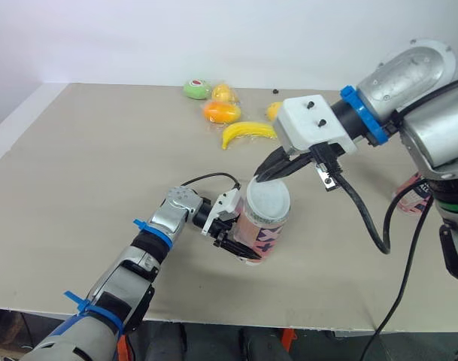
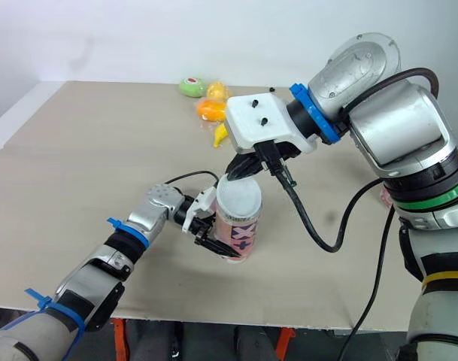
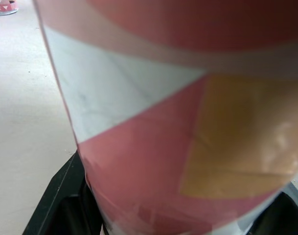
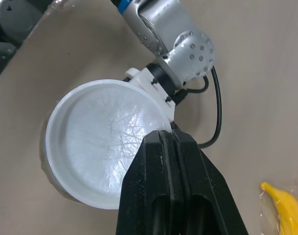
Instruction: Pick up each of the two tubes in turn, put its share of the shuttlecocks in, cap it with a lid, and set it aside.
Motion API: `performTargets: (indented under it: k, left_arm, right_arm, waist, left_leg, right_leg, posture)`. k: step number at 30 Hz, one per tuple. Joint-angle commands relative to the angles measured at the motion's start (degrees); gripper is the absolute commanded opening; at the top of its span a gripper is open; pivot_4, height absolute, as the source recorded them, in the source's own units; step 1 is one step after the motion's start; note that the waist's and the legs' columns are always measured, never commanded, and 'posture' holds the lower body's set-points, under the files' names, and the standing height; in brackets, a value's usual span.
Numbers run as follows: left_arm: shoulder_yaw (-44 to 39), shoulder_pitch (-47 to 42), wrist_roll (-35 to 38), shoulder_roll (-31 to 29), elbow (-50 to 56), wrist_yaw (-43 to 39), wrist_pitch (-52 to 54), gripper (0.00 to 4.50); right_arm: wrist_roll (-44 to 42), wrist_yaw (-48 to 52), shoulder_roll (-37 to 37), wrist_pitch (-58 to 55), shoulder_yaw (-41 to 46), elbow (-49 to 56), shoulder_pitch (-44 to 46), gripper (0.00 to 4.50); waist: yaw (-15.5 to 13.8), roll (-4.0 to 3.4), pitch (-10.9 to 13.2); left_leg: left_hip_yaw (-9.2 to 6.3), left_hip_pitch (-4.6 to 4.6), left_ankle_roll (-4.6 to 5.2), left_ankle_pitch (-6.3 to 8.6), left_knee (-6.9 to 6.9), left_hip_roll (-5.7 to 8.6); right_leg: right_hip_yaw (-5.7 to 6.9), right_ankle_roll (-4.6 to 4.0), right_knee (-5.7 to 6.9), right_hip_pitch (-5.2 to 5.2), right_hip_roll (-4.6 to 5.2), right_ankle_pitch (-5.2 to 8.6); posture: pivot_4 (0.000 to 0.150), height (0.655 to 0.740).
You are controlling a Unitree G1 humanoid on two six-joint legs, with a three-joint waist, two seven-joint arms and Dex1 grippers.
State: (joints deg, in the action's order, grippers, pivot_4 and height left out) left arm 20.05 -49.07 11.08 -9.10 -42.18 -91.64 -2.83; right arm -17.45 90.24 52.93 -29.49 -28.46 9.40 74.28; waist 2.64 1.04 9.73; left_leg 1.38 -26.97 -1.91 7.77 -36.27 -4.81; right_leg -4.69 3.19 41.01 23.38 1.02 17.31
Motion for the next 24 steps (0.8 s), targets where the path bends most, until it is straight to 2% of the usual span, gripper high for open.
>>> performTargets:
  k: [1, 10, 17, 24]
  left_arm:
    - [1.19, 0.69, -3.14, -0.82, -2.6, 0.0, 0.02, 2.94]
    - [0.87, 1.38, -3.19, -1.33, -2.09, 0.08, 0.1, 2.94]
    - [0.74, 1.69, -3.22, -1.57, -1.77, 0.27, 0.37, 2.94]
    - [0.68, 1.42, -3.31, -1.46, -2.39, 0.3, 0.12, 2.94]
  right_arm:
    - [-1.84, 2.26, 1.66, 0.02, -0.25, 2.62, 0.19, 0.11]
    - [1.2, 2.26, 1.63, 2.55, -2.9, 2.11, -1.93, 0.11]
    - [9.26, 2.26, 2.27, 10.52, -4.13, 0.6, -2.51, 0.11]
    - [7.26, 2.26, 2.14, 10.89, -2.05, -0.42, 0.14, 0.11]
  waist:
    - [-0.02, 0.0, 0.0]
    - [-0.08, 0.0, 0.0]
    - [-0.06, 0.0, -0.01]
    - [-0.03, 0.0, -0.01]
  left_leg:
    - [0.0, 0.0, 0.0, 0.0, 0.0, 0.0]
    - [0.0, 0.0, 0.0, 0.0, 0.0, 0.02]
    - [0.0, 0.07, -0.01, 0.01, -0.01, 0.01]
    - [0.02, 0.11, -0.03, -0.01, -0.06, -0.01]
  right_leg:
    - [0.0, 0.0, 0.0, 0.0, 0.0, 0.0]
    - [0.01, 0.02, -0.01, -0.02, 0.03, 0.01]
    - [0.01, 0.03, -0.01, -0.07, 0.02, 0.01]
    - [0.01, 0.11, 0.0, -0.05, 0.02, -0.07]
  posture:
    - [0.15, 0.6917]
    - [0.15, 0.6917]
    - [0.15, 0.6917]
    - [0.15, 0.6917]
